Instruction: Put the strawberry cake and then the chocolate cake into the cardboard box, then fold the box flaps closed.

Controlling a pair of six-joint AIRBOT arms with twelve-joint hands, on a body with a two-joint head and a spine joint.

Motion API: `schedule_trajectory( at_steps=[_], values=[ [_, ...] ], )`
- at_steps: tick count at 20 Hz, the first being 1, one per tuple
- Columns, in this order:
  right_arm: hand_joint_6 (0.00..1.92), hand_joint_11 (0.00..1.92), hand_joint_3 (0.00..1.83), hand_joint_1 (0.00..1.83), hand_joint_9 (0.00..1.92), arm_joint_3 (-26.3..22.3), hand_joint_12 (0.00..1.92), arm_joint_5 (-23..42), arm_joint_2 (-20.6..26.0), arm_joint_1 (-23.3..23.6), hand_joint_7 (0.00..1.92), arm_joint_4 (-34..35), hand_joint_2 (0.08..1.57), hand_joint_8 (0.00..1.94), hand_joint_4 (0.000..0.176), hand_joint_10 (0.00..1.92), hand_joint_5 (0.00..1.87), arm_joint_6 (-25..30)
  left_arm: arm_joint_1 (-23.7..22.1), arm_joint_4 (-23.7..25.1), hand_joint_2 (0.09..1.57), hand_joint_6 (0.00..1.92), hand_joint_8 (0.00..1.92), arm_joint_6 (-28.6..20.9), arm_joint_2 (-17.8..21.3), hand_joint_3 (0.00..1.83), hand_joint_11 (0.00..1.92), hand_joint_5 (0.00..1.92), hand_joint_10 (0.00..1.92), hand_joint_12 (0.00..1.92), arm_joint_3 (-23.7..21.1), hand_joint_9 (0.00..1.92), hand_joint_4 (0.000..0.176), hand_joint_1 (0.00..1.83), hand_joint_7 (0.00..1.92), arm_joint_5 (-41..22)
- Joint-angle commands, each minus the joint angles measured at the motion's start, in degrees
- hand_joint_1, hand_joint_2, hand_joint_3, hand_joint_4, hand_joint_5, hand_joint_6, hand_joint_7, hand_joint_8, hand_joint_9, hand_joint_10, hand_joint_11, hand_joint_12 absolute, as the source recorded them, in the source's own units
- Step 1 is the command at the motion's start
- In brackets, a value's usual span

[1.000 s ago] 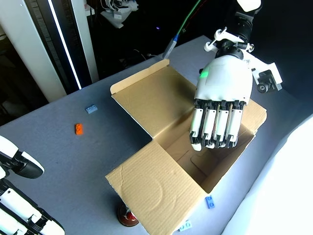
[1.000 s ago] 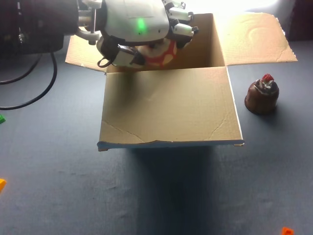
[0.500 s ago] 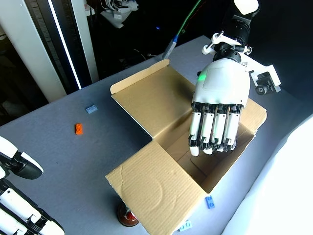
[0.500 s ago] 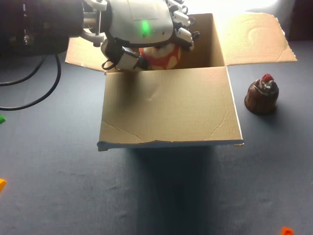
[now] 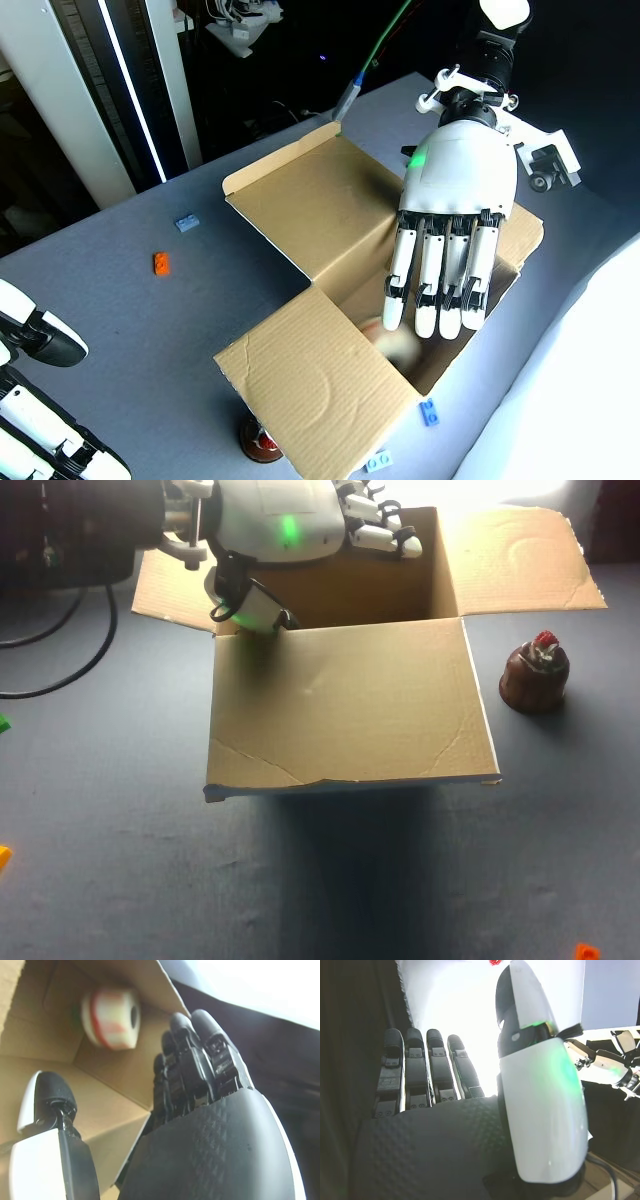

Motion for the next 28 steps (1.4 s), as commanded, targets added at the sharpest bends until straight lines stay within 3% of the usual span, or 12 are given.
schedule_trajectory(
  at_steps=[1,5,10,13,14,18,20,21,23,26,28],
  values=[
    [0.00,0.00,0.00,0.94,0.12,0.24,0.27,6.13,0.75,0.70,0.12,-0.97,1.05,0.00,0.000,0.00,0.05,-0.06,-1.41,-2.51,0.93,0.00,0.00,-0.13,0.68,0.00,0.00,0.17,0.00,1.06,0.31,0.36,0.063,0.60,0.28,-1.03],
    [0.01,0.00,0.00,0.92,0.09,0.24,0.18,6.20,0.75,0.70,0.11,-0.97,1.05,0.00,0.000,0.00,0.03,-0.06,-3.45,-2.22,0.93,0.00,0.00,-0.13,1.16,0.00,0.00,0.15,0.00,1.05,2.35,0.34,0.070,0.58,0.28,-1.87],
    [0.00,0.00,0.00,0.91,0.11,0.27,0.20,6.80,0.75,0.54,0.11,-0.96,1.05,0.00,0.002,0.01,0.03,-0.04,-6.72,-2.12,0.96,0.01,0.01,-0.71,1.67,0.01,0.00,0.18,0.01,1.07,4.74,0.37,0.051,0.63,0.30,-2.01],
    [0.00,0.00,0.00,0.93,0.10,0.36,0.21,7.30,0.64,0.53,0.10,-0.95,1.05,0.00,0.001,0.00,0.03,2.42,-8.56,0.80,0.97,0.00,0.00,-4.64,2.08,0.01,0.00,0.16,0.01,1.07,5.83,0.37,0.056,0.58,0.30,-1.99],
    [0.00,0.00,0.00,0.98,0.09,0.57,0.13,6.82,0.42,0.54,0.10,-0.96,1.03,0.00,0.009,0.00,0.03,4.62,-9.23,2.08,0.97,0.00,0.00,-6.34,2.46,0.01,0.00,0.16,0.00,1.06,6.01,0.37,0.054,0.60,0.30,-1.97],
    [0.00,0.00,0.00,1.02,0.08,2.77,0.01,2.60,-0.41,0.88,0.10,-1.25,1.03,0.00,0.011,0.00,0.01,14.07,-11.05,6.55,0.97,0.01,0.01,-13.82,4.36,0.00,0.01,0.18,0.01,1.08,6.35,0.39,0.048,0.65,0.31,-2.69],
    [0.01,0.01,0.00,1.04,0.09,4.65,0.00,1.42,-1.11,0.50,0.11,-6.19,1.03,0.00,0.009,0.00,0.04,23.62,-12.49,10.74,0.98,0.00,0.00,-20.04,5.12,0.01,0.00,0.18,0.01,1.08,7.05,0.38,0.051,0.67,0.31,-3.80],
    [0.01,0.01,0.00,1.04,0.10,5.80,0.01,1.50,-1.88,-0.17,0.12,-10.46,1.03,0.01,0.009,0.01,0.04,31.05,-13.06,12.08,0.98,0.01,0.00,-23.03,5.67,0.00,0.00,0.18,0.01,1.07,7.18,0.39,0.050,0.67,0.31,-4.08],
    [0.01,0.01,0.00,1.06,0.10,7.73,0.01,4.00,-3.73,-2.49,0.12,-16.13,1.01,0.01,0.010,0.01,0.04,40.80,-13.43,12.94,0.98,0.00,0.01,-28.63,7.16,0.00,0.00,0.18,0.01,1.07,6.96,0.38,0.053,0.66,0.32,-3.60],
    [0.00,0.00,0.00,1.04,0.08,10.25,0.01,7.45,-6.52,-6.00,0.10,-18.57,1.03,0.00,0.004,0.00,0.02,49.36,-12.93,12.36,0.98,0.01,0.00,-36.59,9.68,0.00,0.01,0.19,0.00,1.06,6.35,0.38,0.048,0.67,0.32,-1.72],
    [0.00,0.00,0.00,1.06,0.07,12.00,0.00,7.42,-8.92,-6.12,0.07,-18.59,1.03,0.00,0.000,0.00,0.01,49.70,-12.28,11.70,0.99,0.00,0.00,-41.13,11.69,0.00,0.01,0.19,0.00,1.06,5.40,0.39,0.051,0.66,0.32,0.03]
  ],
)
